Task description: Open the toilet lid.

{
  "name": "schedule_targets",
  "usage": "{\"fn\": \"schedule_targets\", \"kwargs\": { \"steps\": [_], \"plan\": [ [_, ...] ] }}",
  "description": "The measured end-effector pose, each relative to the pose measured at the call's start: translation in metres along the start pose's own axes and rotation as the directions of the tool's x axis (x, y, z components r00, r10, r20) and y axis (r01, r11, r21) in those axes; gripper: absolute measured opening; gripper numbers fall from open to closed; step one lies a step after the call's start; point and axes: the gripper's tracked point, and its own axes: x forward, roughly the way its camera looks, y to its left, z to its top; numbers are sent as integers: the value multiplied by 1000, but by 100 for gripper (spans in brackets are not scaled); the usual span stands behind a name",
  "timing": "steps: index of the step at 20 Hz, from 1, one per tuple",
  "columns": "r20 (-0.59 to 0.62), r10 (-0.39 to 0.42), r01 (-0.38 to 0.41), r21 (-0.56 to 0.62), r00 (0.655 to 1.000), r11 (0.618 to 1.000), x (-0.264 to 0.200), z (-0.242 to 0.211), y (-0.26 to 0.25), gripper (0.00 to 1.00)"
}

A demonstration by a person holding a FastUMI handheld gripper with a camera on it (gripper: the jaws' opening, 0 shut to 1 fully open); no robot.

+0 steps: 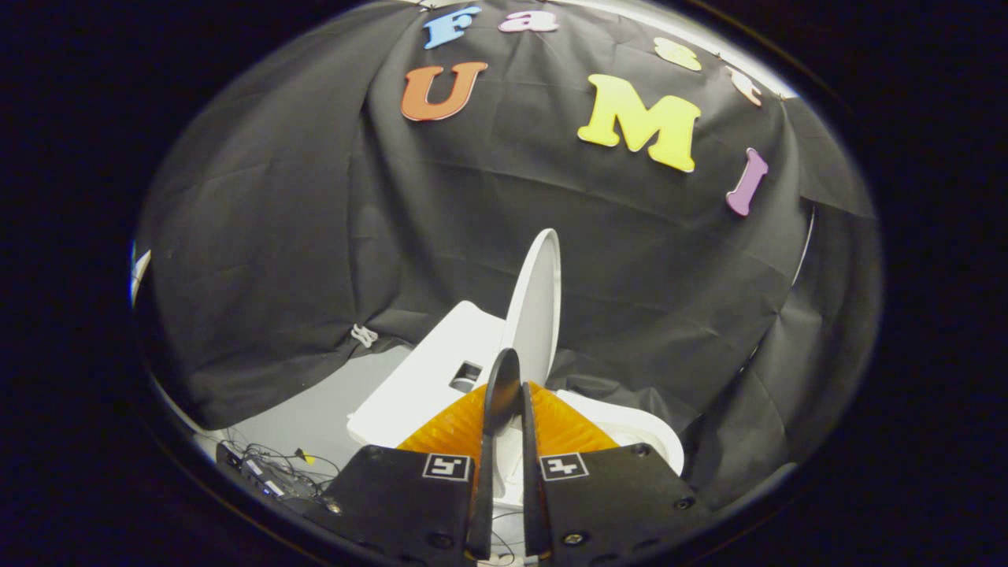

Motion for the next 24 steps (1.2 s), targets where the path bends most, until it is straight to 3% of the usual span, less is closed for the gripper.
{"fn": "schedule_targets", "kwargs": {
  "steps": [17,20,23,24],
  "plan": [
    [30,22,-20,-94,999,995,6,-4,11,19],
    [-48,81,-83,-46,996,996,3,-23,13,24],
    [-36,145,-144,28,989,989,-6,-22,9,28],
    [-29,174,-172,51,984,984,-12,-23,9,34]
  ]
}}
